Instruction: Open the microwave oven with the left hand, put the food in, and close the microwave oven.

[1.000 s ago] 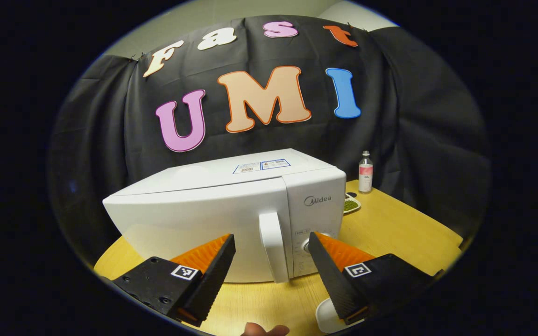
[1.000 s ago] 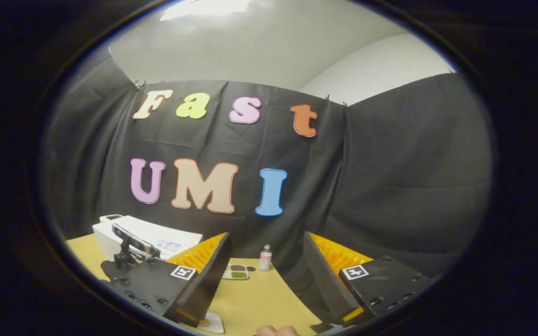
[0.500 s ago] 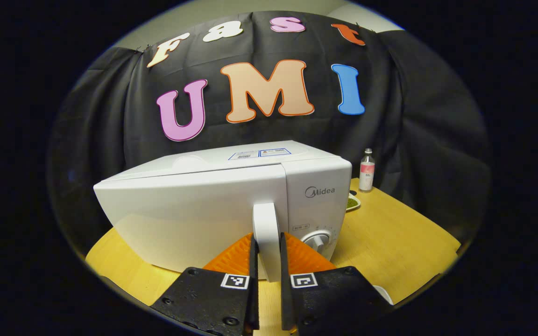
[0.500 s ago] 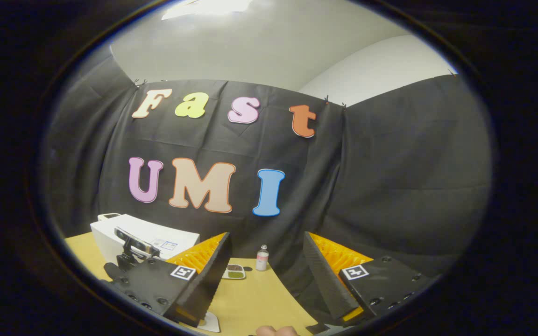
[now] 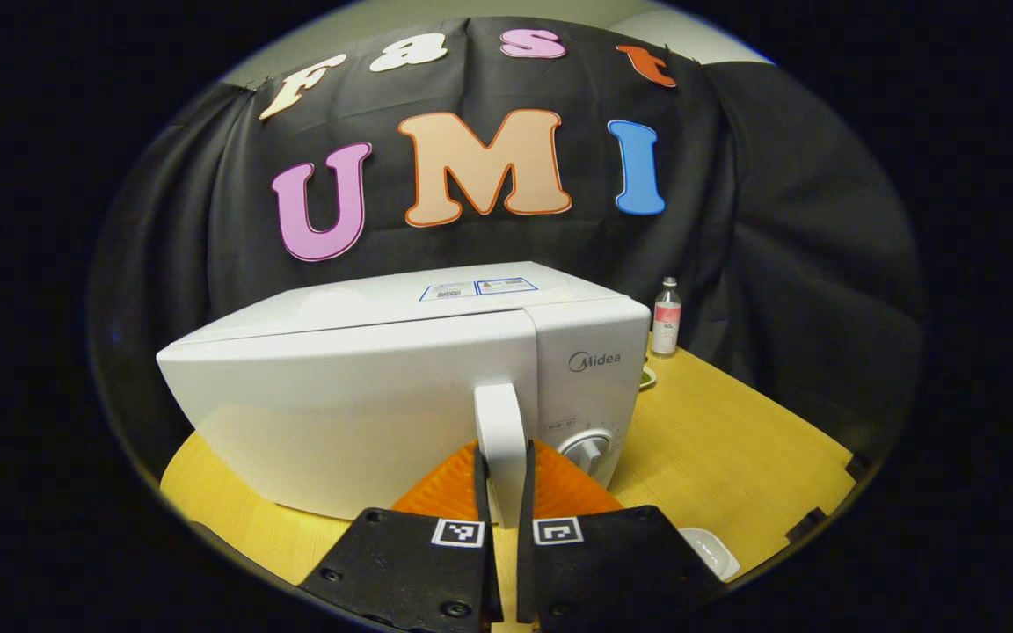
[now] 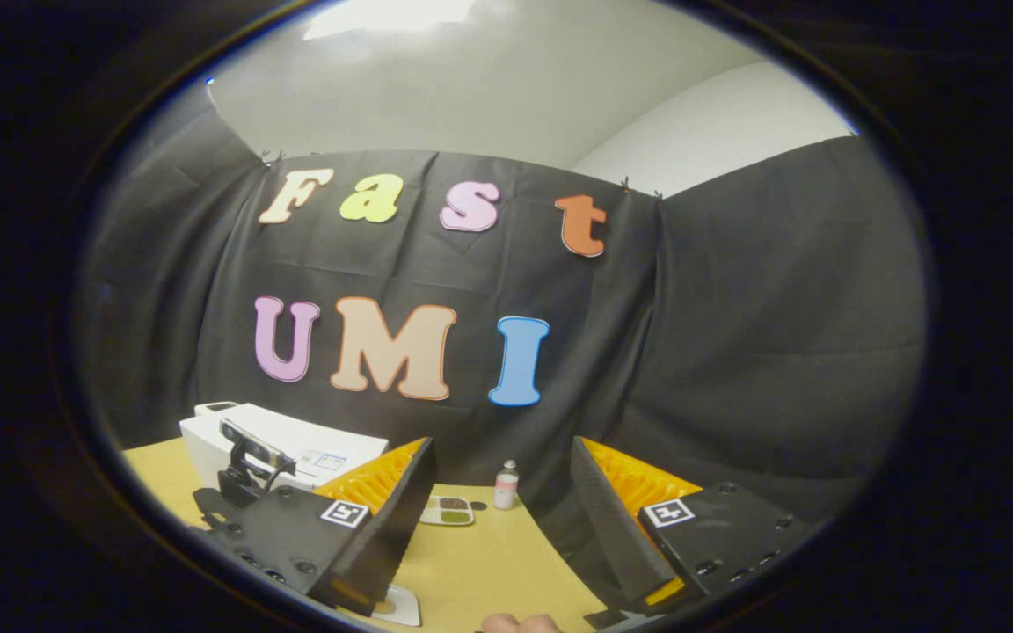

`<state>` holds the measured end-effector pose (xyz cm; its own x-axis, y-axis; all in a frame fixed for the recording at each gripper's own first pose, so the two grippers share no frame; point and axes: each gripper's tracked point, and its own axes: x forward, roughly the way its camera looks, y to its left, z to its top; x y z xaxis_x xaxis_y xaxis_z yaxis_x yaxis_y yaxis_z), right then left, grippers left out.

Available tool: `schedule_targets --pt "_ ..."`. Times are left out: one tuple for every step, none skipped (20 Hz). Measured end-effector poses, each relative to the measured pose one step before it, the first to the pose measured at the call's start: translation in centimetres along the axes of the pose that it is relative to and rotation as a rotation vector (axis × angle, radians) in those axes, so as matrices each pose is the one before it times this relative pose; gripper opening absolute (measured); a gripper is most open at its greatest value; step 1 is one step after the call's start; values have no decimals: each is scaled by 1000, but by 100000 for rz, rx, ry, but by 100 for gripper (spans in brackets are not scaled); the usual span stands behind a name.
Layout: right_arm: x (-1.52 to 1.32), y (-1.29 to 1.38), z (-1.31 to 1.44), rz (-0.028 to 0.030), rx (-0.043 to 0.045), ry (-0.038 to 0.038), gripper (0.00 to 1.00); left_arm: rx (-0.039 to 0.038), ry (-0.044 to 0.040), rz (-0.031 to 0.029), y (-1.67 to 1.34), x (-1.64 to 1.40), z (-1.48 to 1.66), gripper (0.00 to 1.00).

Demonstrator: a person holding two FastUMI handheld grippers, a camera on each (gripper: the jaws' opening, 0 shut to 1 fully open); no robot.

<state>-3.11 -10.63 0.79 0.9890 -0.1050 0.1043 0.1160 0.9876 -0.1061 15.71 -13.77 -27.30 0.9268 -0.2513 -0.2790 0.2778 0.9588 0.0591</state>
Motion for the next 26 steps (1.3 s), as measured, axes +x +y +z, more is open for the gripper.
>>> schedule_targets --pt "136 55 6 329 -62 -329 97 -1721 802 -152 53 40 -136 5" --pt "119 176 138 236 -114 -130 97 -693 641 -519 -197 -48 -133 5" --pt "107 31 44 242 -56 -359 97 83 2458 363 -49 -784 -526 4" --pt "175 17 19 -63 -227 -358 97 289 112 -336 72 -972 -482 4" --pt "182 -125 -81 -258 -189 -324 97 903 -5486 -975 -68 -1293 348 4" --pt "210 -18 -168 -280 93 159 97 1338 -1055 -977 1 -1138 -200 4" --pt "214 283 -371 396 985 353 97 944 159 -730 64 -1462 -406 4" --pt "223 675 -403 1475 1304 1125 97 -991 273 -620 295 -950 -498 4" --pt "260 697 -721 2040 708 1640 97 -2675 2470 -459 164 -1078 -692 4" --pt "401 710 -506 1663 -91 1008 97 -2343 781 -907 161 -1039 -253 4" --pt "417 512 -106 1452 -364 396 97 -457 557 -820 221 -1002 -244 4" --pt "181 769 47 1742 -65 -150 97 628 536 -1012 163 -1013 -358 4" --pt "105 912 20 2151 299 -238 97 1111 -342 -1135 209 -1052 -333 4" --pt "127 937 -106 2316 333 16 97 760 978 -1311 379 -802 -252 7" --pt "260 927 -489 2393 89 569 97 501 1489 -1138 385 -1125 -513 11" --pt "276 853 -435 2326 -72 860 97 38 1533 555 570 -714 -413 14" --pt "342 669 -370 1998 138 599 97 -169 1441 3696 1236 -850 -326 20" --pt "344 702 -203 1969 504 419 97 -20 669 3254 1122 -1046 -388 32" --pt "308 635 -225 1870 586 424 97 -375 566 3858 1181 -824 -272 55" --pt "269 635 -112 1941 645 153 97 -736 1532 3001 909 -731 -539 66" --pt "361 680 -208 2179 353 268 97 -1953 754 2198 765 -697 -438 82" --pt "326 545 -383 1873 -133 635 97 -1533 688 2788 806 -947 -220 87" --pt "301 442 -526 2004 -379 853 97 -117 512 3025 856 -652 -325 88" --pt "294 403 -554 1723 -530 1000 97 624 104 4584 1178 -751 -282 87" --pt "105 429 -486 1598 -330 760 97 771 185 3859 1145 -518 -214 84" --pt "158 498 -594 1741 -54 1131 97 348 140 3939 1290 -547 -208 84"
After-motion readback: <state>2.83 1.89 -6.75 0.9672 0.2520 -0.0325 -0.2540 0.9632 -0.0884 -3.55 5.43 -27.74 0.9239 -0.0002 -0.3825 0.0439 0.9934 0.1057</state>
